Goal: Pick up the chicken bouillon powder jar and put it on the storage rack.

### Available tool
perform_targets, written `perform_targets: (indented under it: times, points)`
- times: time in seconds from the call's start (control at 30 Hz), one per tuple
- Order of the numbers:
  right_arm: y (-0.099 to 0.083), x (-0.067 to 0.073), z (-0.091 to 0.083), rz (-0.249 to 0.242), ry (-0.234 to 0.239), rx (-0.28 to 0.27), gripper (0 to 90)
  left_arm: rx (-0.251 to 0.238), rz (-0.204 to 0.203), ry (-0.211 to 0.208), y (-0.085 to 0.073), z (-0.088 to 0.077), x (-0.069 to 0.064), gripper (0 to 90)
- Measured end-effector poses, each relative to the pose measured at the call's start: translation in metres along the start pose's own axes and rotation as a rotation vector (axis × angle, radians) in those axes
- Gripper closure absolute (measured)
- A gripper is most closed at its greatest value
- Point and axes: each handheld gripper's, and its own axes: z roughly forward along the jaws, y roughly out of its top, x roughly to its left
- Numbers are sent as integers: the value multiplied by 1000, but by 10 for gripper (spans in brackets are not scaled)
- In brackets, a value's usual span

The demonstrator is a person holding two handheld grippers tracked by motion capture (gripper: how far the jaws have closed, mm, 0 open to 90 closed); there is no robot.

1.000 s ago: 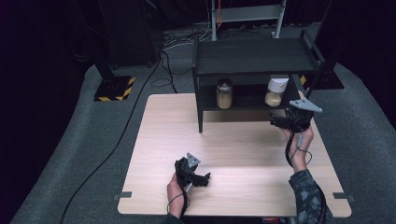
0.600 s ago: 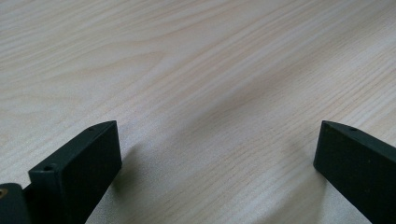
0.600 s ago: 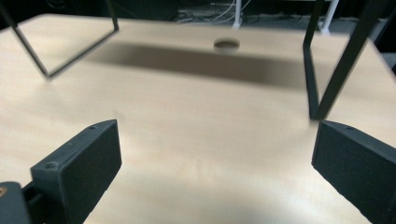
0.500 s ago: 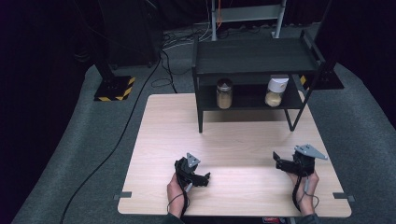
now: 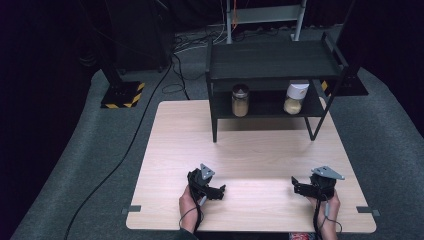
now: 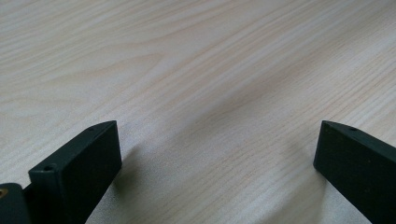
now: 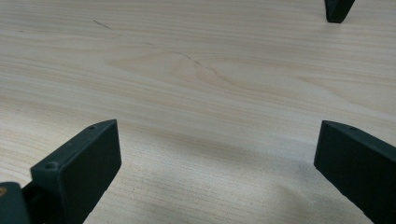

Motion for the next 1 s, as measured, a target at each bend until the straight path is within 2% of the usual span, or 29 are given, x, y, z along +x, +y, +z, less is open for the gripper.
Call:
perform_targets:
  times: [0.23, 0.5, 1.0]
  points:
    - [-1, -3, 0, 16, 12, -4, 0, -3, 0, 1, 0, 0, -1, 1]
    - [3, 2, 2, -29, 3, 21, 0, -4, 4, 4, 0, 0, -2, 1]
    - [4, 4, 2, -34, -1, 28, 0, -5, 9, 7, 0, 0, -3, 1]
